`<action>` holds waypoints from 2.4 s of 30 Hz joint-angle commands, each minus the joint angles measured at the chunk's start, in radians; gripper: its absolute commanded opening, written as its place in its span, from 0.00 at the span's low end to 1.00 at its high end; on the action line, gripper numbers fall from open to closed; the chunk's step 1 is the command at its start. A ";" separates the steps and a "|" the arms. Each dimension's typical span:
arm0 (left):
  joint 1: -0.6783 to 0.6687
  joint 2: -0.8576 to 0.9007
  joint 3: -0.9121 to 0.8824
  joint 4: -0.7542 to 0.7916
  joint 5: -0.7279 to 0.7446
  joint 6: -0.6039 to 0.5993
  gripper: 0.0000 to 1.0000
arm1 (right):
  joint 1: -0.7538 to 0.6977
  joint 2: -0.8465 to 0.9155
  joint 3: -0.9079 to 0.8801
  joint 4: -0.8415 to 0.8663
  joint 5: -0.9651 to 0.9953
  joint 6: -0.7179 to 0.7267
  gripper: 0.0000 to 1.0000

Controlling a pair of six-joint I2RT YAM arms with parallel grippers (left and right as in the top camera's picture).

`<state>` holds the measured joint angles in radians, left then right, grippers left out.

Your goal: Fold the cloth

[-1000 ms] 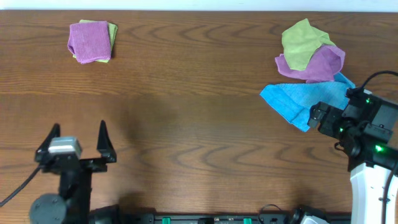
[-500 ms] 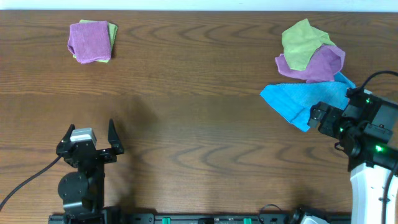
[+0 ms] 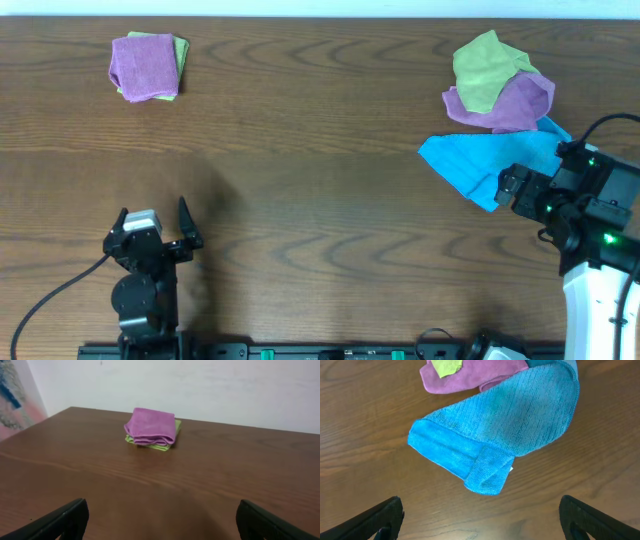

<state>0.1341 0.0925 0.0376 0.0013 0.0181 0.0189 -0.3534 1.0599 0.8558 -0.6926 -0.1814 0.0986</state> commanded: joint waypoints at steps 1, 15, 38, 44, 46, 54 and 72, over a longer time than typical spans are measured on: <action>-0.005 -0.026 -0.032 0.004 0.026 -0.029 0.96 | -0.007 -0.006 0.002 -0.001 -0.003 0.009 0.99; -0.017 -0.089 -0.033 -0.079 0.008 -0.056 0.96 | -0.007 -0.006 0.002 -0.001 -0.003 0.009 0.99; -0.071 -0.088 -0.033 -0.077 0.008 -0.048 0.95 | 0.090 -0.021 -0.007 -0.019 0.016 0.005 0.99; -0.071 -0.088 -0.033 -0.077 0.008 -0.049 0.95 | 0.162 -0.087 -0.007 -0.048 0.048 0.005 0.99; -0.071 -0.088 -0.033 -0.077 0.008 -0.048 0.96 | 0.193 -0.134 -0.007 -0.055 0.102 0.005 0.99; -0.071 -0.088 -0.033 -0.077 0.008 -0.049 0.95 | 0.422 -0.357 -0.014 -0.110 0.297 0.005 0.99; -0.071 -0.088 -0.033 -0.077 0.008 -0.049 0.95 | 0.425 -0.994 -0.488 0.107 0.313 -0.011 0.99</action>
<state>0.0681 0.0132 0.0219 -0.0257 0.0372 -0.0261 0.0795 0.1146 0.4080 -0.6109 0.1211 0.0967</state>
